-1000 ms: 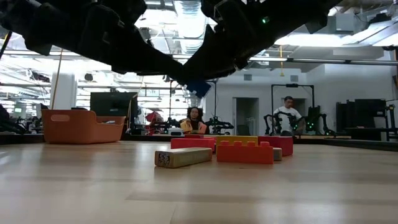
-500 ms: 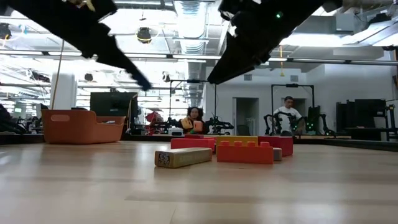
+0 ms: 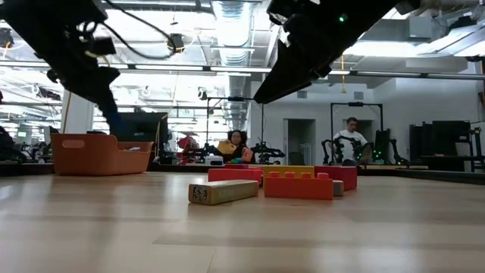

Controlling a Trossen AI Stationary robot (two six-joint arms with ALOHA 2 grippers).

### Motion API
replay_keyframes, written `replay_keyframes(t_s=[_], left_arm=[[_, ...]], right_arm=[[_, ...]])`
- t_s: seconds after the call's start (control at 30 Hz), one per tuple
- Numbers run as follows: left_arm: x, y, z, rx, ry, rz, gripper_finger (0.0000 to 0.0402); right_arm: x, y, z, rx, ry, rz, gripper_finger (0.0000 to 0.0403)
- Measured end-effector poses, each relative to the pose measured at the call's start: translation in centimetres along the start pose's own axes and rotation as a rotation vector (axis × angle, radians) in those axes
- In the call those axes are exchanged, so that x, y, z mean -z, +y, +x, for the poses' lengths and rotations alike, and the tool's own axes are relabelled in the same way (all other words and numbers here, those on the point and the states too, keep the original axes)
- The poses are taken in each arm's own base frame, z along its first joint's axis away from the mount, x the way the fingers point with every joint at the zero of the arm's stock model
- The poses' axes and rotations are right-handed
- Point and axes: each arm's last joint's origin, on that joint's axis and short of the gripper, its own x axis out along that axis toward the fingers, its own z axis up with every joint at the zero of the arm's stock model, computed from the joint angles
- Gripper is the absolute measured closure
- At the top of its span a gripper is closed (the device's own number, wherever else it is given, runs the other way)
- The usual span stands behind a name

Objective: Sort blocks by size
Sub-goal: Put the large blue game piece into the orange bin, then put the large brown wooden block into the orange bin

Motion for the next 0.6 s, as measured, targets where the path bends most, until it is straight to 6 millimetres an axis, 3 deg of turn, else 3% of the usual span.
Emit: replay_keyframes(t_s=[0.1,0.3,0.43,0.6], left_arm=[[0.2,0.0,0.8,-0.037,0.053,0.011,0.0250],[0.3,-0.8,1.6,-0.063,0.077,0.061,0.0161],[-0.4,-1.1,1.5,-0.053,0.065,0.088,0.0128],[-2.2,-1.7,0.9,0.016,-0.004,0.074,0.0122]], right_arm=[[0.0,0.0,0.0,0.001,0.001,0.000,0.0152],[0.1,0.5,-0.2,-0.051,0.004,-0.009,0.0152],[0.3,2.7,0.4,-0.246,-0.046,-0.139,0.0152],[0.4,6.0,1.9,-0.527,-0.053,-0.265,0.0152]])
